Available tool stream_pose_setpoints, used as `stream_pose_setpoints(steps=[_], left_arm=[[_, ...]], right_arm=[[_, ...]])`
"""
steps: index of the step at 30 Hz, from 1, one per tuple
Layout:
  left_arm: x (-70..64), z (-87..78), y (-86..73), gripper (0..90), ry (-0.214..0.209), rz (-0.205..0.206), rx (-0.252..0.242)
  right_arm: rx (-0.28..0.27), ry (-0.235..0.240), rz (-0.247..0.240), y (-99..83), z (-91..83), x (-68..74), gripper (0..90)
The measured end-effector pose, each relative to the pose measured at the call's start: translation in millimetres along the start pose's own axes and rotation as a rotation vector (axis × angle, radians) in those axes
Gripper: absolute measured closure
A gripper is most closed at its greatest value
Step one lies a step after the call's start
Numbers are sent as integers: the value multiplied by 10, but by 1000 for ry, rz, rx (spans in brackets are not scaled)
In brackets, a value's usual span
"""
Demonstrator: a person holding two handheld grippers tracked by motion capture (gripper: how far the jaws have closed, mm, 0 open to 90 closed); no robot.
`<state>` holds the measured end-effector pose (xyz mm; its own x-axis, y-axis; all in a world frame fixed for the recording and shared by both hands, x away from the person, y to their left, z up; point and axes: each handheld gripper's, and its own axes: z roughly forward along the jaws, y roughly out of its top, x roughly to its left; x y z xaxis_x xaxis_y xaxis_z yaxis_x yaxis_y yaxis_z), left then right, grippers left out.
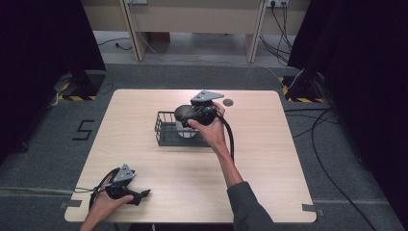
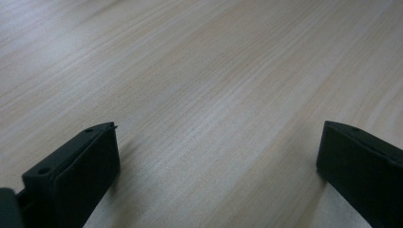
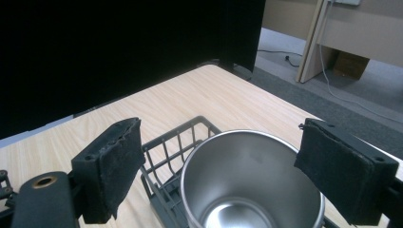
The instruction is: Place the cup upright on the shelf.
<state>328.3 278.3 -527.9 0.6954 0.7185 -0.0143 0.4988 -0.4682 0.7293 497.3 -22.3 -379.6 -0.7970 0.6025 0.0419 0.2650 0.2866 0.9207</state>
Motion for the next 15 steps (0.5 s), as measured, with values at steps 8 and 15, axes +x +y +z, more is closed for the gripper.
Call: stream_pose_setpoints(steps=[8,15], left_arm=[[0,-1,0,0,-1,-1,1],[0,-1,1,0,-1,0,2]], right_arm=[[2,8,-10,-57,-141,101,151],[1,18,-14,-98,-200,172,151]])
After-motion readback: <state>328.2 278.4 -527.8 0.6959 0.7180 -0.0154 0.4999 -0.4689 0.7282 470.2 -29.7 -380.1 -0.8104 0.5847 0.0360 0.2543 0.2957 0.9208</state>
